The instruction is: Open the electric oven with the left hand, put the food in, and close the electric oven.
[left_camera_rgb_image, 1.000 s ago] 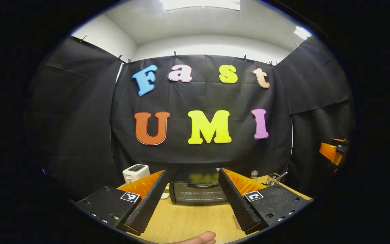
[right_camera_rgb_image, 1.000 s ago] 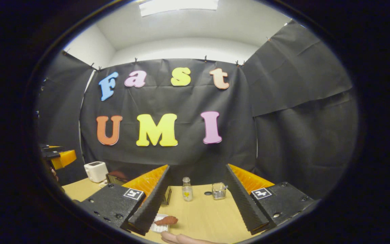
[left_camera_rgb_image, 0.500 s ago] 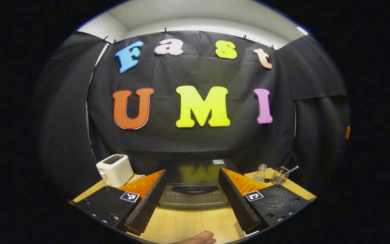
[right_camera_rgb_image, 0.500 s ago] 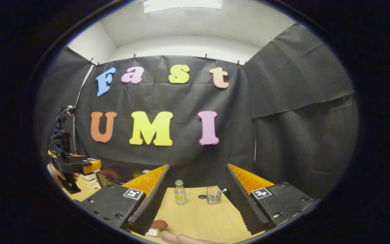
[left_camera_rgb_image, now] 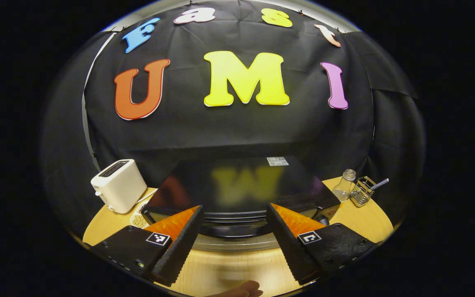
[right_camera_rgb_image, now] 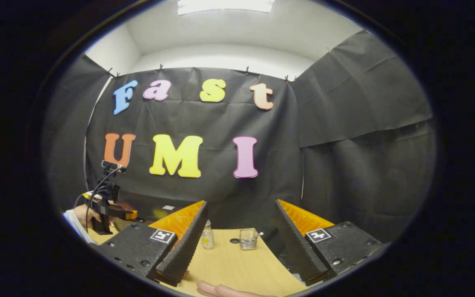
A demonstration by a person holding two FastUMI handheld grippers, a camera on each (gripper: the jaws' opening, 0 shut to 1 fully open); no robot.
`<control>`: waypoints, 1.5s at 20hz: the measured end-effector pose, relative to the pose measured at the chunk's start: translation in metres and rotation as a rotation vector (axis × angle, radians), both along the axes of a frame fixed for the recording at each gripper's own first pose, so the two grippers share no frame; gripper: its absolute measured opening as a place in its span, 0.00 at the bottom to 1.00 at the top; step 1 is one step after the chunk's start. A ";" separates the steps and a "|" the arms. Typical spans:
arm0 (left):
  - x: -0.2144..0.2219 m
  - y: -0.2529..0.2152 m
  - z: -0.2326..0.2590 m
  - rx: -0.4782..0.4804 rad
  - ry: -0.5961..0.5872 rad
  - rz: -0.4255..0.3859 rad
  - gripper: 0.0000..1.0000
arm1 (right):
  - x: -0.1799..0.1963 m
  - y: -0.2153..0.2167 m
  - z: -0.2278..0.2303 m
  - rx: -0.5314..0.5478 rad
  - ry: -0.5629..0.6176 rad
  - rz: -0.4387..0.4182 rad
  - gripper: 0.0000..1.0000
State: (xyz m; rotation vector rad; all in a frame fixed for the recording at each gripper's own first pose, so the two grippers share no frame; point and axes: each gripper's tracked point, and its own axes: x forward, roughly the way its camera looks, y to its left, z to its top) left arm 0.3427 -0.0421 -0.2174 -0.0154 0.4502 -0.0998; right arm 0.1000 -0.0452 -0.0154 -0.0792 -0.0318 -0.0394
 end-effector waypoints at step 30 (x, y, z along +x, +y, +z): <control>-0.154 0.002 -0.091 -0.008 -0.048 -0.025 0.96 | -0.022 0.032 -0.025 -0.002 0.075 0.086 1.00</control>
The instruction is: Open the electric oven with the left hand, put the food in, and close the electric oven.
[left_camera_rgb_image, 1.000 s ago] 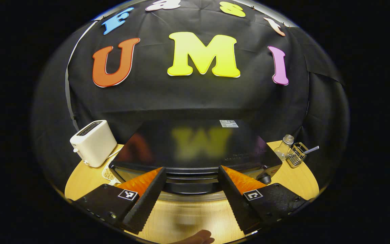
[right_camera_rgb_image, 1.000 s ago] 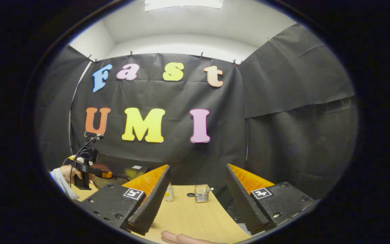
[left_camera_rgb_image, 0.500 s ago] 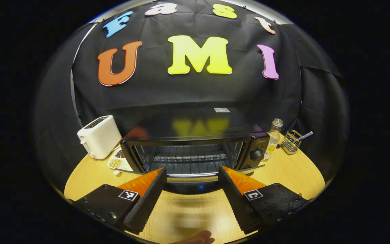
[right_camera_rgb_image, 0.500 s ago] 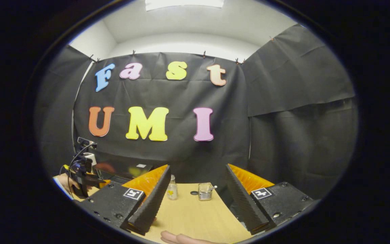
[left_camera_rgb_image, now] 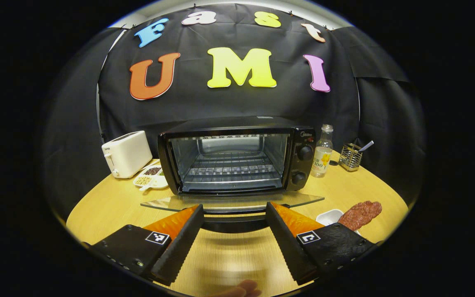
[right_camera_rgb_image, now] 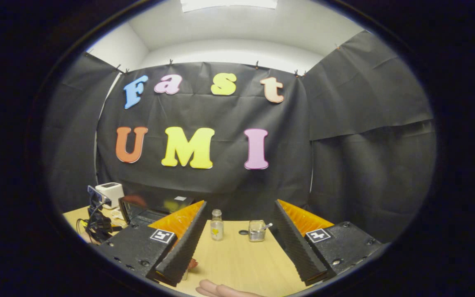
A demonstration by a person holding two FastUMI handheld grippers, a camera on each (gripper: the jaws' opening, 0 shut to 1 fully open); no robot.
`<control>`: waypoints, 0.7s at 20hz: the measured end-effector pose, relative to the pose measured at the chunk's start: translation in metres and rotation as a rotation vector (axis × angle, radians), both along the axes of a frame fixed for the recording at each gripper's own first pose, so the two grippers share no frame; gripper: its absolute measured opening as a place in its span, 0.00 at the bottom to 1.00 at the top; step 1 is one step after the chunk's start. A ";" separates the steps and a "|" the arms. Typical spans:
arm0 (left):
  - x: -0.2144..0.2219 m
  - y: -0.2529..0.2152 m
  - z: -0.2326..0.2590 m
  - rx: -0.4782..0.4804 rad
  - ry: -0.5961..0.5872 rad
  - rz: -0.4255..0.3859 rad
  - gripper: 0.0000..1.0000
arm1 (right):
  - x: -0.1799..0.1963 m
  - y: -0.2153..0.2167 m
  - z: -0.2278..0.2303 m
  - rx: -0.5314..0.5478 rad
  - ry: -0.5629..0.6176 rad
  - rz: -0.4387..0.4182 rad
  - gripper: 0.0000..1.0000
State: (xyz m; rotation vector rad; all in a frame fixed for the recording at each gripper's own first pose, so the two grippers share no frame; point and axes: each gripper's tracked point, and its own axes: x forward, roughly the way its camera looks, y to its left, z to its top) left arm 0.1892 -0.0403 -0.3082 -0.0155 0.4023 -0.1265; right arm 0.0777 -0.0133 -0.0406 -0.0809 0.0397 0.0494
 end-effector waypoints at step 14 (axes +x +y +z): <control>-0.030 0.006 -0.062 0.015 0.141 0.002 0.96 | 0.018 0.011 -0.047 -0.036 0.118 0.011 1.00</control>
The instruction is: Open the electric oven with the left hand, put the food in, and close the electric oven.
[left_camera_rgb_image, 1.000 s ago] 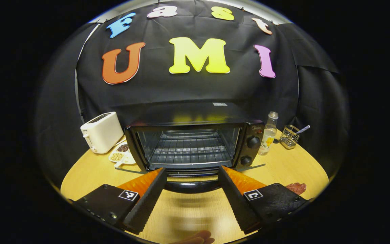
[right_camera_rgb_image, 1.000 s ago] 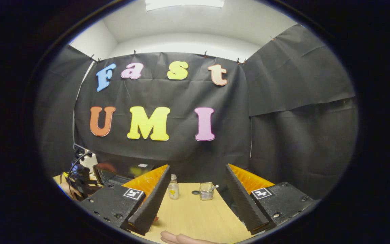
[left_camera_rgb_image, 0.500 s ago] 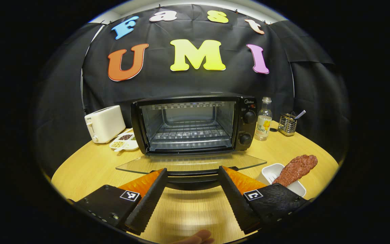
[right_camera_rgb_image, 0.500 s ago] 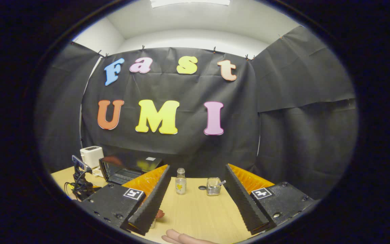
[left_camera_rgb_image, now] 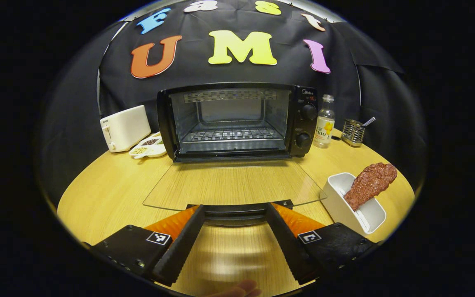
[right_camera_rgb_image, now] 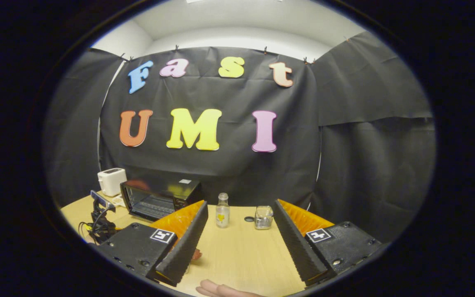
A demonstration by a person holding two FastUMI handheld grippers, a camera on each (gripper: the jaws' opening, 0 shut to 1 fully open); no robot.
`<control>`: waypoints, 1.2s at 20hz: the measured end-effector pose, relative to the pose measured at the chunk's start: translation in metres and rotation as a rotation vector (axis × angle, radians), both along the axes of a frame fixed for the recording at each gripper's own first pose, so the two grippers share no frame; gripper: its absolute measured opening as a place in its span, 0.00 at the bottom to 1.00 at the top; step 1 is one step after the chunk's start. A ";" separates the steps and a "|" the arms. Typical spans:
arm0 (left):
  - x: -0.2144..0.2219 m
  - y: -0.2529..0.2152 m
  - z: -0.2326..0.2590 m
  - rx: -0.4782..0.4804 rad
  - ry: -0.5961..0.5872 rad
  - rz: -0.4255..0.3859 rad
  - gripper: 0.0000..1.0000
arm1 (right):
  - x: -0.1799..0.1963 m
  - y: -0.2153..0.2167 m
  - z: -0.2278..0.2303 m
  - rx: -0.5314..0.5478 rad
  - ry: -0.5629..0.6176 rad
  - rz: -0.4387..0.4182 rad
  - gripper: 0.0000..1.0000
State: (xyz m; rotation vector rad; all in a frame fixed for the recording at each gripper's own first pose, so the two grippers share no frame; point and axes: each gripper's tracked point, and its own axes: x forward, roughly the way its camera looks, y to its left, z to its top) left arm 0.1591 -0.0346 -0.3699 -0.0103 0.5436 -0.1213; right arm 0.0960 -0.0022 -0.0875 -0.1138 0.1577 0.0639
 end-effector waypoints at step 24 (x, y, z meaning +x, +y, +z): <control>-0.092 0.068 0.281 -0.032 -0.525 0.117 0.95 | 0.061 0.082 -0.256 0.397 1.061 0.358 0.46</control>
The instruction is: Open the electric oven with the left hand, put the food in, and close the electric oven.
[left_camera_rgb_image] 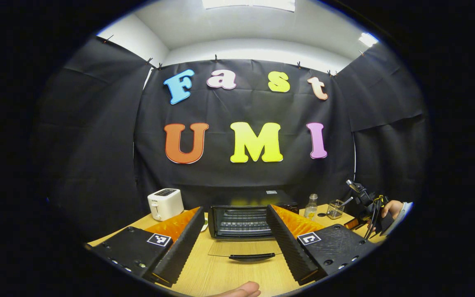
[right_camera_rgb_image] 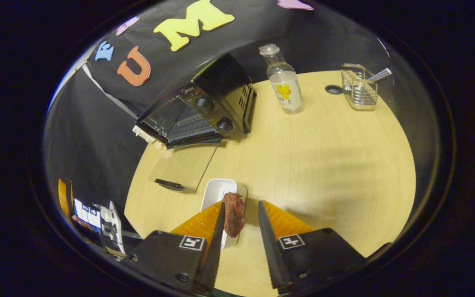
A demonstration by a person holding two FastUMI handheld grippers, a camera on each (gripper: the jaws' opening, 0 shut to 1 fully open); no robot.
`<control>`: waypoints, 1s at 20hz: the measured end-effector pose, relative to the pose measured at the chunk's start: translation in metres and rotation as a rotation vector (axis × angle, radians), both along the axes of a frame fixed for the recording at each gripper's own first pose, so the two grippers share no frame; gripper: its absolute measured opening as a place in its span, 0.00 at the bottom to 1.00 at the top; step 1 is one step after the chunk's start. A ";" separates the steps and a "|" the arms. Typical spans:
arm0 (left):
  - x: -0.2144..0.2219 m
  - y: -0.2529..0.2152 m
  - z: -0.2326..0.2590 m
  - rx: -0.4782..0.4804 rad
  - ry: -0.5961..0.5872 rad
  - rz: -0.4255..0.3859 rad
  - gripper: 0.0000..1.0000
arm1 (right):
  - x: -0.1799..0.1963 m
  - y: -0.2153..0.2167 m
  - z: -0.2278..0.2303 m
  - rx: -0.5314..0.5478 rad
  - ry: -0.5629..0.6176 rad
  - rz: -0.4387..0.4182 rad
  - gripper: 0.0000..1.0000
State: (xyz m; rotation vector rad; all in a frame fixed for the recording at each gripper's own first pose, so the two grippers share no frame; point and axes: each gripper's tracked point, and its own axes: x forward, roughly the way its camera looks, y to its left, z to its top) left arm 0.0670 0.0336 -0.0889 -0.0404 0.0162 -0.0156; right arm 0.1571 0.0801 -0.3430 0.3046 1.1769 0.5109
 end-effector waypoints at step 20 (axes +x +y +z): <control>-0.044 0.023 -0.013 0.014 0.018 -0.038 0.95 | -0.033 0.045 0.126 -0.118 -0.372 0.097 0.09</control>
